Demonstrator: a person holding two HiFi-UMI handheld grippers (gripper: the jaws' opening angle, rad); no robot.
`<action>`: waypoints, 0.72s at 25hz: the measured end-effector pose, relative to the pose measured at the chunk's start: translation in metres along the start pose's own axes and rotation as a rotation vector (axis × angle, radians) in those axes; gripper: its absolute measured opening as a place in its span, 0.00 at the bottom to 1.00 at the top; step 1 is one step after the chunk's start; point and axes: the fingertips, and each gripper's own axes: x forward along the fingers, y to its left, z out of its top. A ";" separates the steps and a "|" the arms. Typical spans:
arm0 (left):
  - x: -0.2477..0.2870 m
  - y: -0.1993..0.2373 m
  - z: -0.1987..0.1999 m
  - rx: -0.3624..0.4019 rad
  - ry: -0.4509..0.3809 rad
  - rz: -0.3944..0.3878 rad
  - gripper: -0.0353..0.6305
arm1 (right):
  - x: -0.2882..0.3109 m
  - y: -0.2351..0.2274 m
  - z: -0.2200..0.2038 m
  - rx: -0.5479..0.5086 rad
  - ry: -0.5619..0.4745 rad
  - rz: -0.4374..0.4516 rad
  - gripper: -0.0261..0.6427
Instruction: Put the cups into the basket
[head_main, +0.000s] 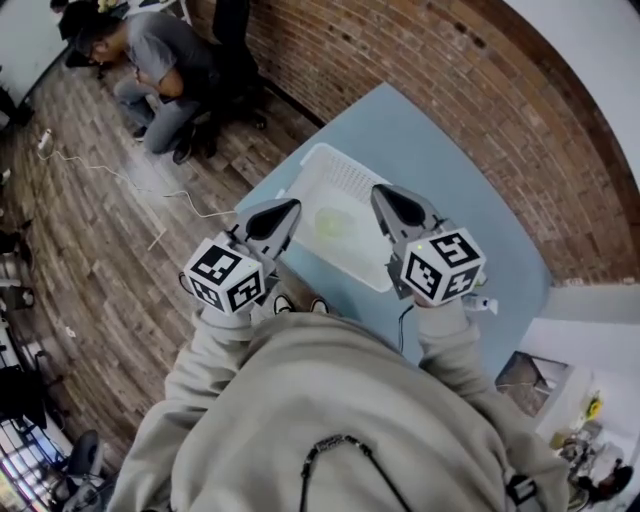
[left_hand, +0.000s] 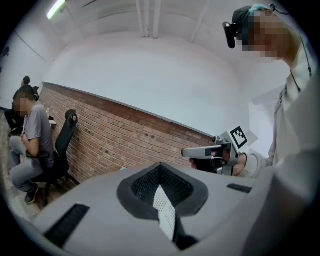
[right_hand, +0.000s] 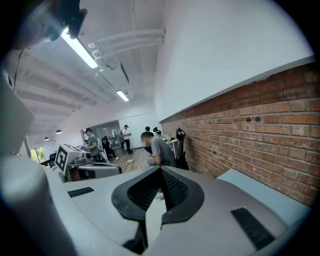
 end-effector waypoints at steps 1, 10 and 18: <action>0.003 -0.002 0.001 0.008 0.002 -0.011 0.05 | -0.003 0.000 0.004 -0.008 -0.010 0.002 0.06; 0.002 -0.010 0.023 0.049 -0.028 -0.020 0.05 | -0.019 0.001 0.013 -0.005 -0.039 0.017 0.06; 0.001 -0.015 0.022 0.082 0.011 -0.068 0.05 | -0.011 0.007 0.011 -0.017 -0.020 0.046 0.06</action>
